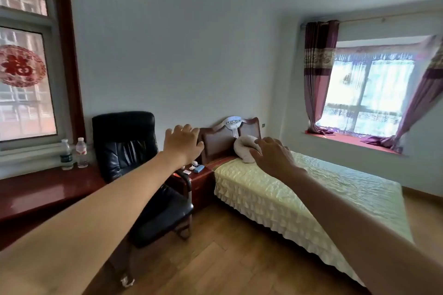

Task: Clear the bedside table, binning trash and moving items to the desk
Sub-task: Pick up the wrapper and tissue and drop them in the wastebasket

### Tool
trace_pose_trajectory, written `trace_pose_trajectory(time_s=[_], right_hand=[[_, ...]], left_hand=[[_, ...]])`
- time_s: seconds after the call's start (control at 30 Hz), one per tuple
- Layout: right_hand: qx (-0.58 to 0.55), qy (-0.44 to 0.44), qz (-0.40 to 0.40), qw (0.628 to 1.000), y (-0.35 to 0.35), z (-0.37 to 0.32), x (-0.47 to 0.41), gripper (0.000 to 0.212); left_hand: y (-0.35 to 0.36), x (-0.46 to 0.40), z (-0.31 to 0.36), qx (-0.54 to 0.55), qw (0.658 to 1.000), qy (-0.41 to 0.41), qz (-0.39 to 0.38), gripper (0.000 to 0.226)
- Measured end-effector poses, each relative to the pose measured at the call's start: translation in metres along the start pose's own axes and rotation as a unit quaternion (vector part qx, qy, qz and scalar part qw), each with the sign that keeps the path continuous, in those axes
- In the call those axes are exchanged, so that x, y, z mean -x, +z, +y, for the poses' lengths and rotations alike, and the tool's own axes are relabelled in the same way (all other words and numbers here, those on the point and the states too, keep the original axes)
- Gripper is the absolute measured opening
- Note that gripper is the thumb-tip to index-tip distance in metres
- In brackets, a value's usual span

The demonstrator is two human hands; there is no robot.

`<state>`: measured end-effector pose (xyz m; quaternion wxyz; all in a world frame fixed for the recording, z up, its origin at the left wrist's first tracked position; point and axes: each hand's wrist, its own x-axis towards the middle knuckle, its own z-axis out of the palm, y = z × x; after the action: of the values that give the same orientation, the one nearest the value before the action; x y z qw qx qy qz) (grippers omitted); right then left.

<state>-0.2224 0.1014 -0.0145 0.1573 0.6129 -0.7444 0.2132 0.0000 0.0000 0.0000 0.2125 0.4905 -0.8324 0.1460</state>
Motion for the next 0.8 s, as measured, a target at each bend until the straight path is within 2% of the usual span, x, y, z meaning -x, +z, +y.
trace_pose_trajectory(time_s=[0.13,0.47,0.8], right_hand=[[0.006,0.025,-0.024,0.999,0.036,0.026,-0.039,0.046],[0.022,0.06,0.004,0.998,0.101,0.091,-0.178,0.043],[0.007,0.077,-0.051,0.996,0.195,0.155,-0.268,0.047]], left_hand=[[0.039,-0.056,0.005,0.006,1.0,0.013,-0.01,0.048],[0.143,-0.206,0.005,0.011,0.999,0.044,-0.002,0.051],[0.24,-0.306,0.027,0.021,0.998,0.044,-0.033,0.05]])
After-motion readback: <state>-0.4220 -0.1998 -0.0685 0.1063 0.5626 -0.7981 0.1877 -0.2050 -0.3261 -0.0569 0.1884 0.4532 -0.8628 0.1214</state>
